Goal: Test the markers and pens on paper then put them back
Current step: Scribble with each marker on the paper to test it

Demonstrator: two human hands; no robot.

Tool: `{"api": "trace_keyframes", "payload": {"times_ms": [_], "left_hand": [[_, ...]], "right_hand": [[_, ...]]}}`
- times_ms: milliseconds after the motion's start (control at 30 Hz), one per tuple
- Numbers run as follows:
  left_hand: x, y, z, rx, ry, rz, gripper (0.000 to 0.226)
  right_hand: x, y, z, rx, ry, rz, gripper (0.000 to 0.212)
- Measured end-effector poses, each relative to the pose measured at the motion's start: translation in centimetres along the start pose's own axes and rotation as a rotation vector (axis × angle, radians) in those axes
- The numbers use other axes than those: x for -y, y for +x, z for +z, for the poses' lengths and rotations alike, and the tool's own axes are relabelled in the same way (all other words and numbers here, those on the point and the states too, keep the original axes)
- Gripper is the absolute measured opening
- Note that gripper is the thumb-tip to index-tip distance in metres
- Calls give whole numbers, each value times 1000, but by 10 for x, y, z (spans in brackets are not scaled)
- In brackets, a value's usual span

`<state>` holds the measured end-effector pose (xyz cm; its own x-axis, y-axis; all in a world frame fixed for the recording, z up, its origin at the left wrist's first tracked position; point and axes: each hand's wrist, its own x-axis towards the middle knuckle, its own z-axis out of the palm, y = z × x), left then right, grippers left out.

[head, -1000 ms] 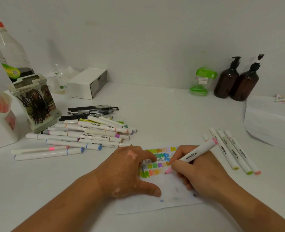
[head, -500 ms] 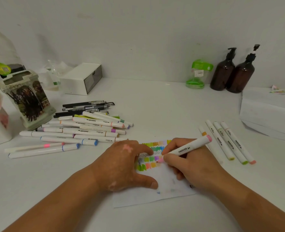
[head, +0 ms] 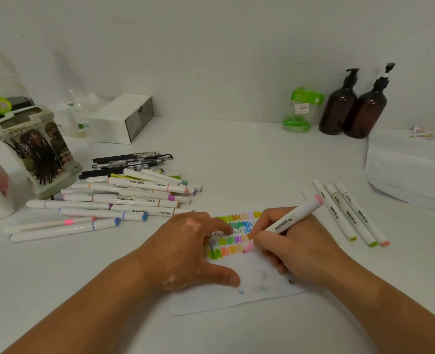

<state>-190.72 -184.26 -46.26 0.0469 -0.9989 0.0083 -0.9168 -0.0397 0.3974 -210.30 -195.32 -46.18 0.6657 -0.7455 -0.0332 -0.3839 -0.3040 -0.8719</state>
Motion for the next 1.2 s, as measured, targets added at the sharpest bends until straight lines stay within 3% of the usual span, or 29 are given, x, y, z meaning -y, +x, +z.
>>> {"api": "trace_keyframes", "payload": {"times_ms": [367,433,467,567,600,733,933,1200], "left_hand": [[4,0,3,13,22,-10,96],[4,-1,3,-18,-13,-11,92],[4,-1,2,-56,-66,-24,81],[5,-2,-1,-203,-411,-71,22],[6,-2,-3,-253,-522,-84,15],[7,-2,-6,-344,-623,-132,31],[-2,-1,-8,-317,-820,-91,17],[-2,-3,-5,-306,-619,-85,26]], "right_hand": [[-2,3,-3,-38,-34,-37,7],[-1,3,-4,-93,67,-58,5],[0,4,-4,-126,164,-61,5],[1,7,-7,-179,402,-78,2],[1,8,-8,-191,446,-86,2],[0,9,-10,-200,527,-109,7],[1,9,-11,-141,707,-107,7],[6,6,-12,-78,769,-120,8]]}}
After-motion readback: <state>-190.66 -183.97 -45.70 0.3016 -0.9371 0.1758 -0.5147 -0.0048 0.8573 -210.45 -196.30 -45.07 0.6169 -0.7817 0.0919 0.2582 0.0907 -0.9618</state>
